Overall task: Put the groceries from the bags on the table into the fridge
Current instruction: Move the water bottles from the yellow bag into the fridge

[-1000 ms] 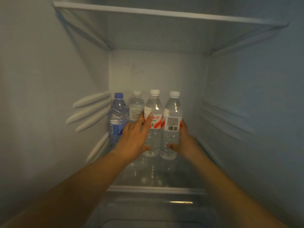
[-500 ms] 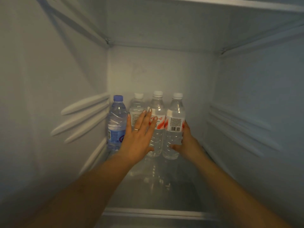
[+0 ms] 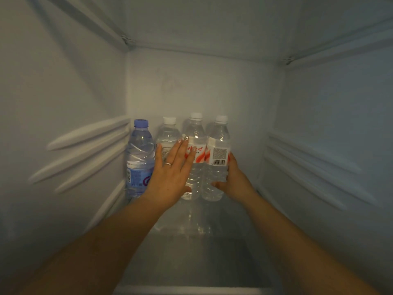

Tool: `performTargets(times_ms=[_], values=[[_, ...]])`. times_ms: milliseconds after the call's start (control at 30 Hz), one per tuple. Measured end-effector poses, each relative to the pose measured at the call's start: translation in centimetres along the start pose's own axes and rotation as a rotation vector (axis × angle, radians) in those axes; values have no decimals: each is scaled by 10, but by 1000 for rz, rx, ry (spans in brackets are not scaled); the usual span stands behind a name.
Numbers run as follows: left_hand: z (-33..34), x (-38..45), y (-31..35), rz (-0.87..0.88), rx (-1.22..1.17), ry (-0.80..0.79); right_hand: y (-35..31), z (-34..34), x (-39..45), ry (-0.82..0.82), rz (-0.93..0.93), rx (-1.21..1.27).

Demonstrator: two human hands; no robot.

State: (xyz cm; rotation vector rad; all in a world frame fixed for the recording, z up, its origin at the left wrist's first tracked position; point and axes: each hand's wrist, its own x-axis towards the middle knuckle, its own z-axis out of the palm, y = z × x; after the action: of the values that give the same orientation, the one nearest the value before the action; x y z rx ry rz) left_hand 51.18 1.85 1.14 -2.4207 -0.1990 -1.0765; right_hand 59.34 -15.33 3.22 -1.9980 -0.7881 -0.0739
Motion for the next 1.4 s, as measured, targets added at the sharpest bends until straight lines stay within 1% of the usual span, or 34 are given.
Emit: performTargets(times_ms=[167,233,333,400,467,533,700,867,933,1067,1167,1267,1400], values=[[-2,-3,1,4,-3,-45,2,0,-1,-12,-1,12],[-8,-3,1,-5,-3,-105,-1,-2,-4,-28,5,19],[-14,-5,0,41,-5,-208,-2,-7,-12,-19,23,5],[-26,-10,-3,44,-22,-214,-7,-15,-23,19,66,-24],[-37,-18,-5,25,-86,-191,-13,-25,-37,83,77,-117],[-54,-27,-6,5,-183,-188,-19,-33,-53,126,48,-255],[-94,-53,4,21,-312,-84,-40,-44,-105,123,-60,-533],[-142,-98,13,17,-461,-110,-65,-43,-177,109,-92,-662],[-165,-123,13,7,-525,-122,-75,-40,-214,104,-87,-654],[-199,-188,15,12,-641,-108,-85,-22,-300,193,-124,-590],[-225,-244,22,36,-697,-135,-89,-3,-373,190,-31,-588],[-260,-298,37,76,-738,-242,-93,8,-444,157,69,-618],[-299,-358,63,219,-729,-332,-98,12,-533,127,164,-648]])
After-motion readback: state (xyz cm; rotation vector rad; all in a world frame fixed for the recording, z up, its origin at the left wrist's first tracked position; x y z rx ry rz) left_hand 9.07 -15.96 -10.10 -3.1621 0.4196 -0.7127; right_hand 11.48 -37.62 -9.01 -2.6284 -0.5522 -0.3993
